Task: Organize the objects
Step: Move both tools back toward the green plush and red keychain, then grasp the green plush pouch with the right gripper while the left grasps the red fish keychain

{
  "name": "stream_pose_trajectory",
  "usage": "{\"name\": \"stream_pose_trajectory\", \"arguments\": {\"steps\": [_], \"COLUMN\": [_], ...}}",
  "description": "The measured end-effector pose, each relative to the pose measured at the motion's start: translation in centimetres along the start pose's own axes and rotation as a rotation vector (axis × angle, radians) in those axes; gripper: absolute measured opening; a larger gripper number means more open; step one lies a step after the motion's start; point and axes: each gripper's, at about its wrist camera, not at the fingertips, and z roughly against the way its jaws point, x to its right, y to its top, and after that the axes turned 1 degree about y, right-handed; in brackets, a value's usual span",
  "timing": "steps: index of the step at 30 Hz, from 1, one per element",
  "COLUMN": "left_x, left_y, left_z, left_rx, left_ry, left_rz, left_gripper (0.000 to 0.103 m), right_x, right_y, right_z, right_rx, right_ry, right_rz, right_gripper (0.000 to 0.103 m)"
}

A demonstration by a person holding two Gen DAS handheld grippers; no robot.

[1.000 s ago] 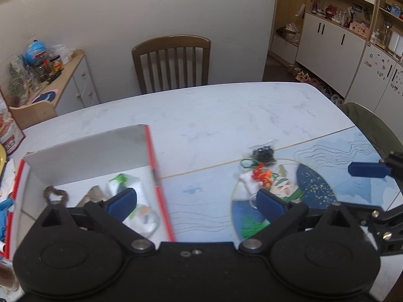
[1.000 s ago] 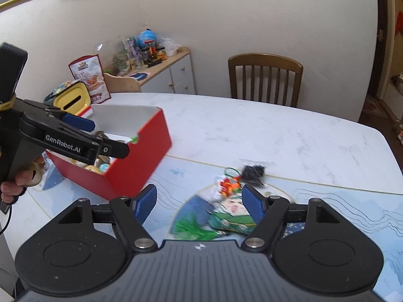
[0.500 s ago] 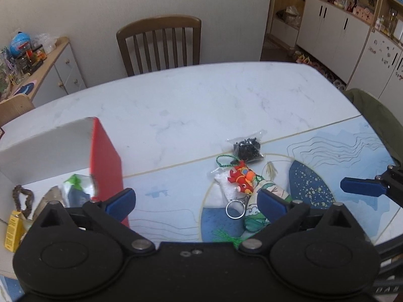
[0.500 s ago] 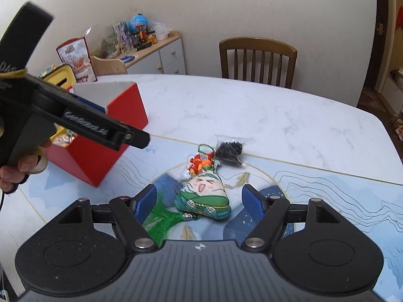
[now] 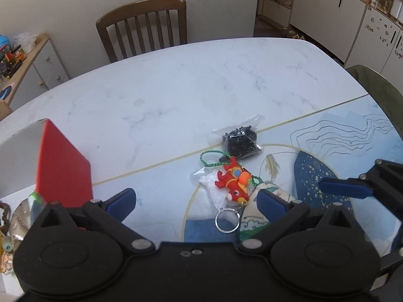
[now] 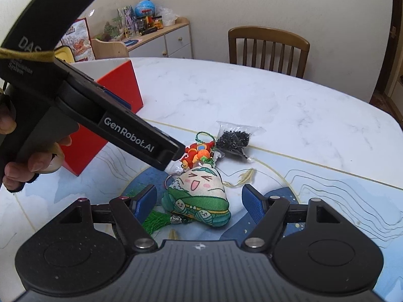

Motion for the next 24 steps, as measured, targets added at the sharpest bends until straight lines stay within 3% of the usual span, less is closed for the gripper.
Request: {"name": "stream_pose_trajectory", "arguments": {"steps": [5, 20, 24], "left_x": [0.1, 0.2, 0.2], "left_y": [0.4, 1.2, 1.2], "left_z": [-1.5, -4.1, -4.4], "left_rx": [-0.024, -0.041, -0.039], "left_ry": [-0.012, -0.105, -0.135], "left_rz": [-0.01, -0.048, -0.052], "left_gripper": [0.093, 0.086, 0.077], "right_x": [0.0, -0.4, -0.4], "right_y": [-0.3, -0.1, -0.1], "right_z": [-1.3, -3.5, -3.9], "right_rx": [-0.016, -0.039, -0.038], "right_ry": [0.007, 0.016, 0.007], "right_rz": [0.005, 0.008, 0.004], "right_gripper": [0.074, 0.074, 0.074]}}
